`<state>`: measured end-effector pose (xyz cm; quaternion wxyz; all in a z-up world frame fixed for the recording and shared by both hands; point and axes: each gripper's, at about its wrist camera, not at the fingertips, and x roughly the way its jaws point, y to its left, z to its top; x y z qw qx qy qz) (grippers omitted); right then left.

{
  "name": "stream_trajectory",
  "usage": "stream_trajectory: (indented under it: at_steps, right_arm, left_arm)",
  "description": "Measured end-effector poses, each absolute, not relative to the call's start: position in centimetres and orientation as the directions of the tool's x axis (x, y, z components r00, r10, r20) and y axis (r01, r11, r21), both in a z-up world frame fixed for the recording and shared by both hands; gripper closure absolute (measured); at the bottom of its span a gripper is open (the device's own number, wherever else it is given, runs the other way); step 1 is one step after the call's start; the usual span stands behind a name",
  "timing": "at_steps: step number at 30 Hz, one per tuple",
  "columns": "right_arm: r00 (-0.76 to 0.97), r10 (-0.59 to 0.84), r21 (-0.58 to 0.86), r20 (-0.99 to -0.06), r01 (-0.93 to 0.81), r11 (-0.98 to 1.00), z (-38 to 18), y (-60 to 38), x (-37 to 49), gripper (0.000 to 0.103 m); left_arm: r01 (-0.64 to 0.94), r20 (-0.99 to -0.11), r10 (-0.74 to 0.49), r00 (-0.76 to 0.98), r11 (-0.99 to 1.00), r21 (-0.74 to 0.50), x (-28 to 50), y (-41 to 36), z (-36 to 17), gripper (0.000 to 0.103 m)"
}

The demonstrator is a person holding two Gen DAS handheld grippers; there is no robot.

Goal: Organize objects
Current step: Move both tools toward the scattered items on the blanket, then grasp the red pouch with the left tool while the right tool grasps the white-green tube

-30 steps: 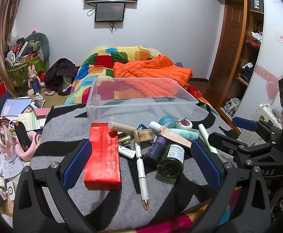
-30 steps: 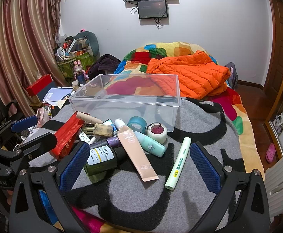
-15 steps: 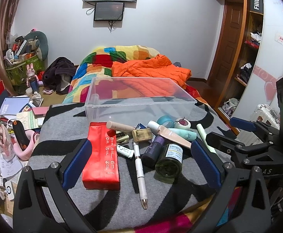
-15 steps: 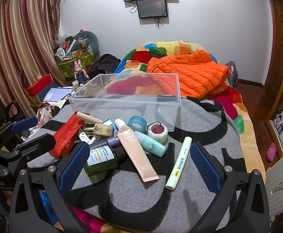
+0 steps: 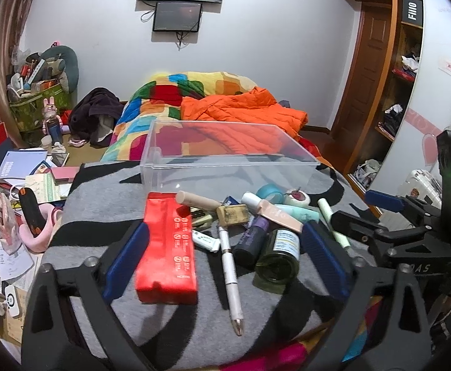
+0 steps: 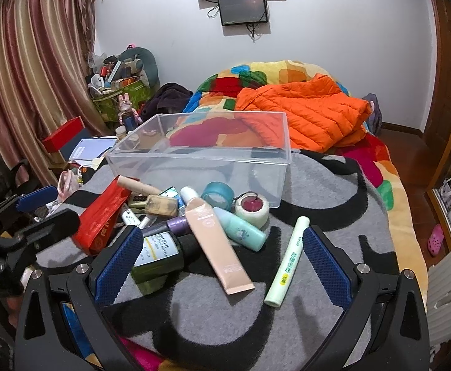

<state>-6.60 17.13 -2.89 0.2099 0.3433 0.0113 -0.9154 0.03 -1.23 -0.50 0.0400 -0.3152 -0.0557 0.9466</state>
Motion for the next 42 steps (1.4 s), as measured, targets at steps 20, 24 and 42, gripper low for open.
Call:
stream_trajectory:
  at_steps: [20,24,42]
  right_arm:
    - [-0.604,-0.296,0.205,-0.74,0.217,-0.955,-7.7,22.4,-12.0,0.051]
    - [-0.581,-0.28,0.182,-0.764,0.222,-0.958,-8.8,21.9,-12.3,0.06]
    - [-0.623,-0.264,0.148,-0.736,0.232,-0.961,-7.9,22.4,-10.4,0.089]
  left_arm:
    - [0.069,-0.732,0.006,-0.682,-0.995,-0.072,-2.4,-4.6,-6.8,0.014]
    - [0.093,-0.727,-0.021,-0.687,-0.994,-0.059,-2.5,-4.9,-7.5,0.015]
    - [0.139,-0.686,-0.038,-0.726,-0.986,-0.093,0.2,-6.3,-6.1,0.048]
